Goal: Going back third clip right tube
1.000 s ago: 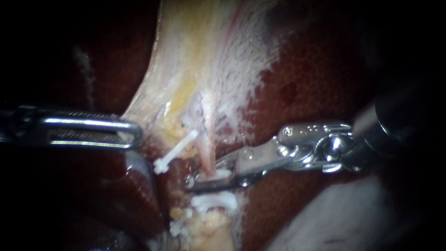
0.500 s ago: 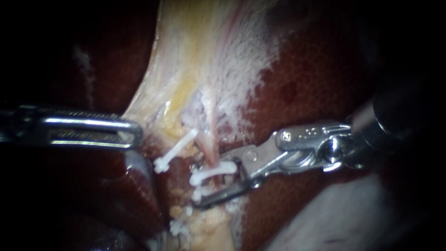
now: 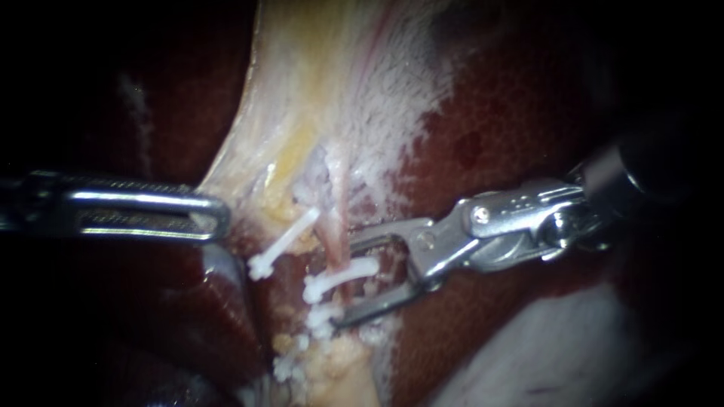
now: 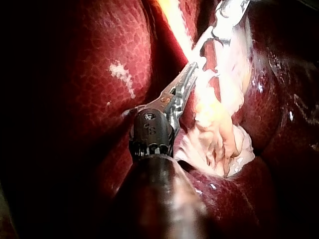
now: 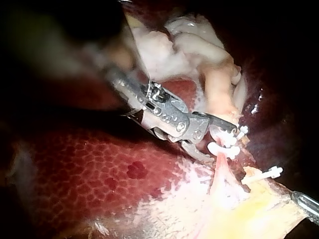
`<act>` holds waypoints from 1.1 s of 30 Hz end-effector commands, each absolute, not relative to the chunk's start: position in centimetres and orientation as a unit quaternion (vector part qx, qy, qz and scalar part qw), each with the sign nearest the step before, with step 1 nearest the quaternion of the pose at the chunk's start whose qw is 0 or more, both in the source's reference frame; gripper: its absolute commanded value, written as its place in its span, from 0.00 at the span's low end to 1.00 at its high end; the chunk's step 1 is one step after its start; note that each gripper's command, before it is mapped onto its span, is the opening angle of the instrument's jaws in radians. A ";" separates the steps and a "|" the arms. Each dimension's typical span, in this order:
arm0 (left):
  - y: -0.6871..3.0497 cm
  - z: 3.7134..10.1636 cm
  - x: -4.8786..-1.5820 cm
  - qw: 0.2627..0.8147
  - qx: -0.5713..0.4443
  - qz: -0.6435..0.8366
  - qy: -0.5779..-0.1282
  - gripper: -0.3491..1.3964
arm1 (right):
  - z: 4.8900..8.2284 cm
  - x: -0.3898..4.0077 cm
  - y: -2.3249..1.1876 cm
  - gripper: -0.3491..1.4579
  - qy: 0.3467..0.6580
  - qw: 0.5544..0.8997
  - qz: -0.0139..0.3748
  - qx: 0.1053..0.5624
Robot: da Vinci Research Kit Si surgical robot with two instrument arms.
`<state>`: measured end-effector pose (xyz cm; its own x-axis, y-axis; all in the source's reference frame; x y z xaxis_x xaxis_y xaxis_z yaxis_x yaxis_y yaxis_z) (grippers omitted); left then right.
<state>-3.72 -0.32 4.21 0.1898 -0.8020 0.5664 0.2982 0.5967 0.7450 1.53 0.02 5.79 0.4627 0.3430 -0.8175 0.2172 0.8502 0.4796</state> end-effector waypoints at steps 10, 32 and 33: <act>-0.29 4.28 -3.68 0.732 0.245 -0.376 -0.514 0.00 | 5.51 0.88 0.21 0.52 0.522 0.814 0.038 0.252; -0.40 4.82 -3.76 0.735 0.235 -0.378 -0.511 0.00 | 5.29 0.74 0.28 0.52 0.524 0.816 0.037 0.241; -0.43 4.88 -3.78 0.738 0.233 -0.378 -0.509 0.00 | 5.28 0.74 0.27 0.52 0.524 0.816 0.037 0.241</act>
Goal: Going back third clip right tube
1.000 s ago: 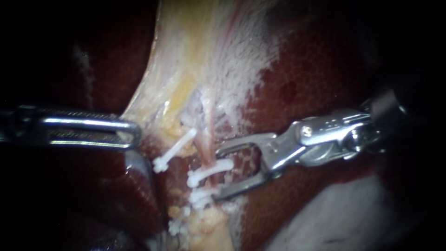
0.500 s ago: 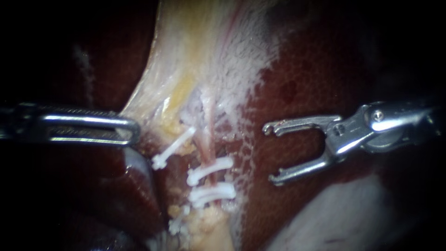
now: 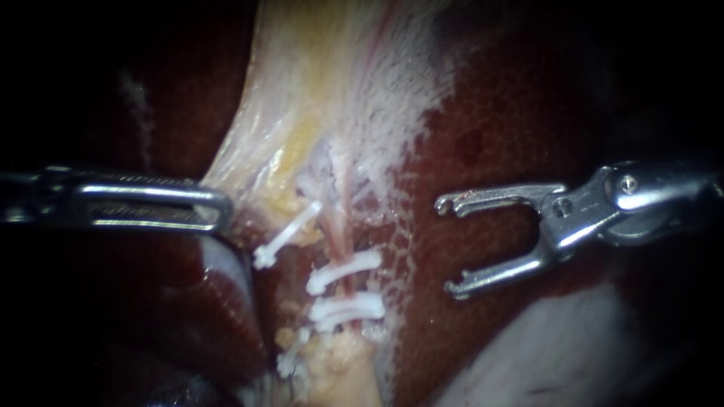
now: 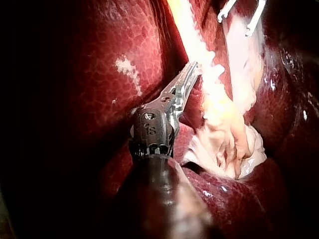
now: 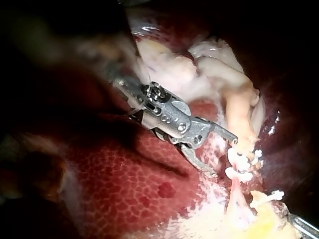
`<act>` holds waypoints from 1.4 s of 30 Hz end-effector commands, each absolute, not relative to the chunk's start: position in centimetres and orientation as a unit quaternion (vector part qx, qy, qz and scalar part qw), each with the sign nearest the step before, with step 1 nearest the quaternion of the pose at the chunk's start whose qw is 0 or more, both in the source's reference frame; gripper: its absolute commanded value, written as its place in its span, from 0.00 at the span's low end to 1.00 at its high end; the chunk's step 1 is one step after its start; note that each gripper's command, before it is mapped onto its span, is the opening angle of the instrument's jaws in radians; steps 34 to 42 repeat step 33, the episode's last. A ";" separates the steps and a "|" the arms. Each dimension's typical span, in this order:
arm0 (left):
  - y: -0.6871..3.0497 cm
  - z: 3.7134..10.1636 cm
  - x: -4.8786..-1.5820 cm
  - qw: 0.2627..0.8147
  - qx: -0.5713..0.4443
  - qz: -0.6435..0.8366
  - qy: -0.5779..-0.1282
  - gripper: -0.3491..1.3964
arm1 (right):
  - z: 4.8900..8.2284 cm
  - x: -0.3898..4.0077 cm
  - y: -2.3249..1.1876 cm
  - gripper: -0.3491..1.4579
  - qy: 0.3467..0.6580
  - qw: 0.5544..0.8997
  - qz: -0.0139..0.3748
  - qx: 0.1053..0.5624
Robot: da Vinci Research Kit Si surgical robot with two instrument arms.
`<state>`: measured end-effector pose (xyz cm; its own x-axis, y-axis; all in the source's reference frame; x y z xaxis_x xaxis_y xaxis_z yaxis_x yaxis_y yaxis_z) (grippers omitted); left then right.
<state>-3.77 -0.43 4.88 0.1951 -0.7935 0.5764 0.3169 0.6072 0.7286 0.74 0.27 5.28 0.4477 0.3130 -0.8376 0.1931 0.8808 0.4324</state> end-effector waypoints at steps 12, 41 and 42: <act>-0.60 5.13 -4.04 0.742 0.246 -0.373 -0.500 0.00 | 5.25 0.74 0.25 0.52 0.524 0.816 0.037 0.241; -0.60 5.12 -4.02 0.743 0.249 -0.371 -0.499 0.00 | 5.25 0.73 0.24 0.52 0.524 0.816 0.037 0.242; -0.60 5.12 -4.02 0.743 0.249 -0.371 -0.499 0.00 | 5.25 0.73 0.24 0.52 0.524 0.816 0.037 0.242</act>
